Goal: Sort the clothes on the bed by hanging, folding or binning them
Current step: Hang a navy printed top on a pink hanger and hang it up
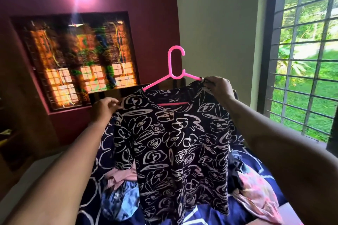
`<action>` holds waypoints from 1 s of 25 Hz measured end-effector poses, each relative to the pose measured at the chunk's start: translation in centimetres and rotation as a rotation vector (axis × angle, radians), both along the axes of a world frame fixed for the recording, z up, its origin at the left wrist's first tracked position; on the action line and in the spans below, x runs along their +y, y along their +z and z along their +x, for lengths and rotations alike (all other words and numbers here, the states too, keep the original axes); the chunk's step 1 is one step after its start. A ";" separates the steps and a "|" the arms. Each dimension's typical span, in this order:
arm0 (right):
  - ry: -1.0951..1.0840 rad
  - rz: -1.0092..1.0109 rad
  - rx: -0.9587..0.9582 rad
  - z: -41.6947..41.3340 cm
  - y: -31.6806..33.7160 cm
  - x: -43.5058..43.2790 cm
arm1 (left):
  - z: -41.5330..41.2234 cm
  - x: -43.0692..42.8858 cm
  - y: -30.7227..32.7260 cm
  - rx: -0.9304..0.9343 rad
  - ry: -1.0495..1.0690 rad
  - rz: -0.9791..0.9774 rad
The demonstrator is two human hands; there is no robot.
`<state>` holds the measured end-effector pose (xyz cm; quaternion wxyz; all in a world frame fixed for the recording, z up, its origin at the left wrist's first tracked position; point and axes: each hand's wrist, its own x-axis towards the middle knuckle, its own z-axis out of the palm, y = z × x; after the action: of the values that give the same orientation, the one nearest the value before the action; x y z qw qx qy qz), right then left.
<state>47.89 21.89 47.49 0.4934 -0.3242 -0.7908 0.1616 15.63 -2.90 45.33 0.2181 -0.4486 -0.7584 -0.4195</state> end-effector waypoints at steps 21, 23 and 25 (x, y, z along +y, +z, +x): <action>-0.356 -0.186 -0.319 2.7 -2.9 3.0 | 1.8 -0.5 1.8 0.120 0.130 -0.029; -0.382 -0.124 -0.212 1.4 -2.5 2.3 | 1.6 -0.3 1.8 0.119 0.108 -0.039; -0.201 0.111 -0.215 -0.4 -1.0 0.0 | 1.6 0.3 1.6 0.152 0.063 -0.057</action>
<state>47.44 21.86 46.53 0.4366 -0.3896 -0.8103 0.0317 17.21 -2.60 46.95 0.2752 -0.4611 -0.7651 -0.3553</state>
